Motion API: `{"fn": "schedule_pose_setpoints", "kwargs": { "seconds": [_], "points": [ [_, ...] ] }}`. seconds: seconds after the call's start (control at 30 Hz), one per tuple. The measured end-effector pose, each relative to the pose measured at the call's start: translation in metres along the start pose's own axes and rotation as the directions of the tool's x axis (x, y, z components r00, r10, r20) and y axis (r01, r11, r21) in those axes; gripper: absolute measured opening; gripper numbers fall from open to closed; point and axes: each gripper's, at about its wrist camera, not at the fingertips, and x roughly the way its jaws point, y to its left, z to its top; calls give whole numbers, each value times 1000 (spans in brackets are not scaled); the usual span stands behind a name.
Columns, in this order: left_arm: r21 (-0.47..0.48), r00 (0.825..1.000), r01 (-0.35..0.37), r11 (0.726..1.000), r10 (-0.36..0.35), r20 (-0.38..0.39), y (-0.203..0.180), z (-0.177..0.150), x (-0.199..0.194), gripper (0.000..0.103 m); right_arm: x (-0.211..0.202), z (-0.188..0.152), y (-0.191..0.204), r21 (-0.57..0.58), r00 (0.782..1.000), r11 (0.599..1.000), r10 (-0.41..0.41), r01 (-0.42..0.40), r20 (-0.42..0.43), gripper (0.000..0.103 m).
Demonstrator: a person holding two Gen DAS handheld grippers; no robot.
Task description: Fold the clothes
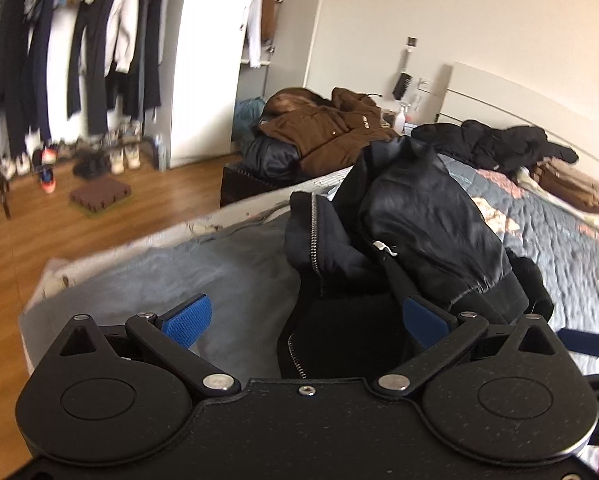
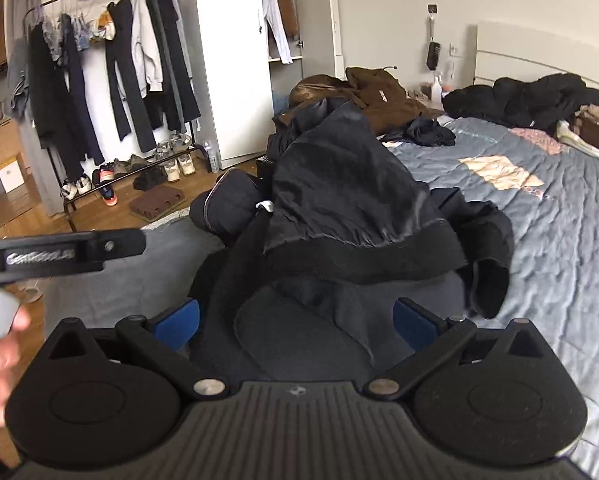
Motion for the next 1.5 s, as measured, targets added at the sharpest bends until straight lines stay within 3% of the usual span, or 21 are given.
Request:
{"fn": "schedule_pose_setpoints", "kwargs": {
  "seconds": [0.27,0.37,0.47,0.53,0.63,1.03,1.5],
  "points": [
    [-97,1000,15,995,-17,-19,14,4,4,103,44,11,8,75,996,997,30,-24,-85,99],
    [-109,999,25,994,-28,-27,15,5,5,103,49,12,5,125,995,991,57,-47,-77,77],
    [-120,999,28,992,-32,-30,16,5,5,103,50,13,3,174,992,981,105,-91,-71,44],
    [-128,999,29,991,-33,-32,16,6,4,103,47,13,1,192,993,978,95,-82,-64,12],
    [-128,999,33,991,-37,-31,15,6,3,103,40,13,-4,245,995,966,98,-88,-32,2],
    [-56,996,86,995,-88,-30,-4,2,2,103,-30,20,-33,300,992,954,-51,13,119,1],
    [24,977,215,976,-215,-15,-37,-9,-10,103,-151,-15,-106,454,946,881,-247,130,208,1]
  ]
}}
